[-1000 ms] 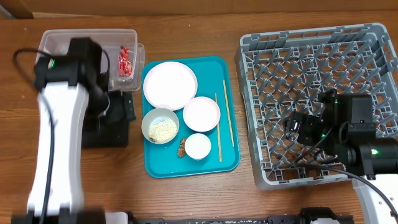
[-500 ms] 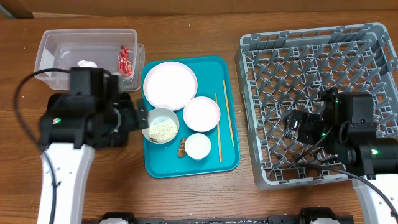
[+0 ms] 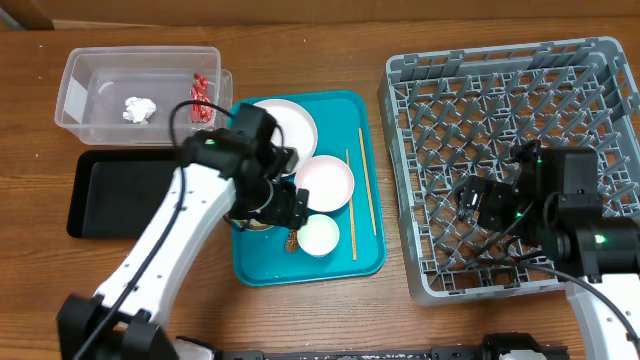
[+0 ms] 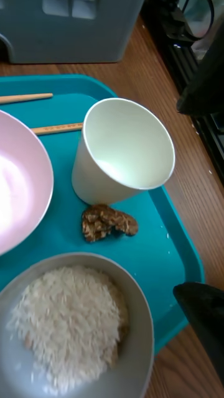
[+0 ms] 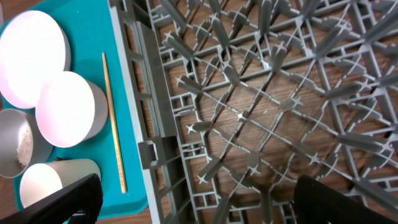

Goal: Sort waste into correct bins and load items into the dishwasher
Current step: 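Move the left gripper to the paper cup and grasp it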

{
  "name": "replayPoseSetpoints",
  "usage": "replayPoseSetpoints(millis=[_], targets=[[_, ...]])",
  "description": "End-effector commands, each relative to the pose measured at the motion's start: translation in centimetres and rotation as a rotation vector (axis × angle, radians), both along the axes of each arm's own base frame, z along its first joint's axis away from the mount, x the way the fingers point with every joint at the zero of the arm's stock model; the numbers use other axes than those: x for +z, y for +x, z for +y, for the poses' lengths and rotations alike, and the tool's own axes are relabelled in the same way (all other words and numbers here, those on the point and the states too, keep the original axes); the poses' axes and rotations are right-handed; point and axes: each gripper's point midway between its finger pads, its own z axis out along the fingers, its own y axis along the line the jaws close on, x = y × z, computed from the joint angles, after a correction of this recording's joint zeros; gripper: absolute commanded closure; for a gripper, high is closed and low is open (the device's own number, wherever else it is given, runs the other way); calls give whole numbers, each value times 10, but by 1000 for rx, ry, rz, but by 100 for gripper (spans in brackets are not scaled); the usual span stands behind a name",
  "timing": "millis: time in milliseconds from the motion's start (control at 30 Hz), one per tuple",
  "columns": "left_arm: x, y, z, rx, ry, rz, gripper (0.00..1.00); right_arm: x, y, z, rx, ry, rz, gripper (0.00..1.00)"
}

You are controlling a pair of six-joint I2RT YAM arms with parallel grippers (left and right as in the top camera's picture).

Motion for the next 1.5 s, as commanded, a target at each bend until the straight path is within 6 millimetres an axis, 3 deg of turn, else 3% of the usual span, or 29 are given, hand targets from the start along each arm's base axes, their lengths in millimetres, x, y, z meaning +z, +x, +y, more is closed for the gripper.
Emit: replayPoseSetpoints(millis=[0,100,233,500,600,733,1000,1033,1200,1267,1367,1467], targets=[[-14,-5,-10,-50,3,48,13,8,5,1,2,-1,-16,0],[-25,-4,-15,-63,12,75,16,7,4,1,2,-2,-6,0],[-38,-2,-19,-68,21,100,30,6,2,1,2,-2,1,0],[-59,-1,-20,-63,41,155,37,5,1,1,2,-2,7,0],[-64,-1,-20,-63,48,172,53,6,2,1,2,-2,4,0],[-67,-3,-20,-63,51,185,62,6,2,1,2,-2,4,0],[-68,-3,-23,-62,46,188,96,5,2,0,0,-7,3,0],[-67,-4,-23,-62,42,189,96,5,2,-2,-4,-14,4,0],[-56,-5,-40,-85,-65,206,96,4,2,-9,-25,-52,7,0],[-44,0,-44,-99,-107,197,96,3,1,-21,-58,-112,10,0],[-13,18,-45,-103,-167,152,96,4,4,-47,-165,-224,-1,0],[20,45,-51,-79,-291,78,96,11,13,-63,-299,-223,-46,0]])
